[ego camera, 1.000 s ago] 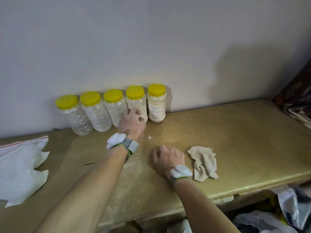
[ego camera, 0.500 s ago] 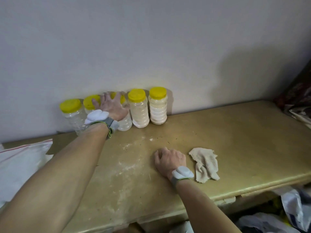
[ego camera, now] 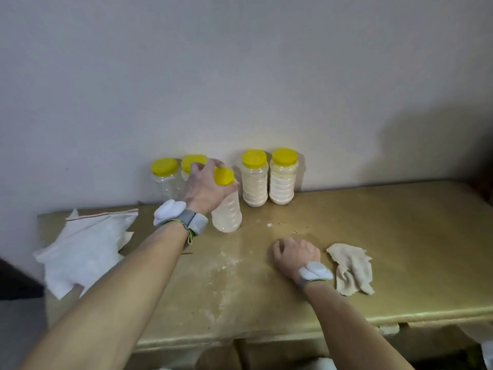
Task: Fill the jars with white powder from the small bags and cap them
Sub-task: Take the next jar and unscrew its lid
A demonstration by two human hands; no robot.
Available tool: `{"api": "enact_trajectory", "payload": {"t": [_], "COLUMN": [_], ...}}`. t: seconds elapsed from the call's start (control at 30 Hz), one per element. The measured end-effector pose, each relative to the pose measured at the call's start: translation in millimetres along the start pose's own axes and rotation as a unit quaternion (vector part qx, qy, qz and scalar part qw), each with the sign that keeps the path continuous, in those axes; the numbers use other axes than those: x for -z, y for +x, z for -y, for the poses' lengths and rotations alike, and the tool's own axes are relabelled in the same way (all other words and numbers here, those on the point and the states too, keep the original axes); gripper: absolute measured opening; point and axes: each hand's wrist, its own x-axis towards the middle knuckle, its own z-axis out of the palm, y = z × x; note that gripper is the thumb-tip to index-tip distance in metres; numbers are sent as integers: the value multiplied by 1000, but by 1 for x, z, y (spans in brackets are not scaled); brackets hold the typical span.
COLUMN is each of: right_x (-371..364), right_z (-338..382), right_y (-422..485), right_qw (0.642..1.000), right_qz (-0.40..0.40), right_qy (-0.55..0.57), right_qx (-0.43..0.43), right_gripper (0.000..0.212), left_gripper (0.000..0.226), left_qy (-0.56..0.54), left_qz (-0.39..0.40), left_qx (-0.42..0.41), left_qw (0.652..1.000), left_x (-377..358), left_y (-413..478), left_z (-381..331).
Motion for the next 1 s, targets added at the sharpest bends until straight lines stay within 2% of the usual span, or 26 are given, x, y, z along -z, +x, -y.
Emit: {"api": "enact_trajectory", "payload": {"t": [0.2,0.27,0.33,0.4,0.47,0.57,0.73,0.83,0.9,0.93,1.0], "right_x": [8,14,19,20,15,6,0,-4,-5,-4,4], "right_z": [11,20,32,45,61,73,92,94,89,85,83], "right_y": [-19,-30,-44,-63,-85,-106,-123,-123,-117,-113,-107], "right_qw": [995,992,987,972,957,948,955,955,957,954,927], "right_qz": [88,126,154,172,155,106,107,127,147,151,143], "right_qy": [-16,-11,41,142,222,278,249,226,198,220,342], "right_qx": [-34,-20,27,73,107,116,123,140,155,135,59], "right_gripper": [63,67,66,70,55,30,15,23,37,38,24], "left_gripper": [54,52,52,54,55,63,93,86,92,92,84], "left_qy": [-38,-57,-99,-148,-199,-252,-337,-321,-265,-219,-97], "left_qz": [34,50,54,53,34,-2,15,45,44,42,48], "left_qx": [17,17,22,47,83,137,213,209,199,186,137], "left_qw": [999,997,993,986,976,958,917,923,942,957,985], "left_x": [21,23,24,23,26,25,18,13,15,18,22], "left_y": [-53,-69,-80,-88,-99,-112,-139,-146,-149,-151,-156], "left_z": [23,30,33,32,33,33,49,65,71,73,77]}}
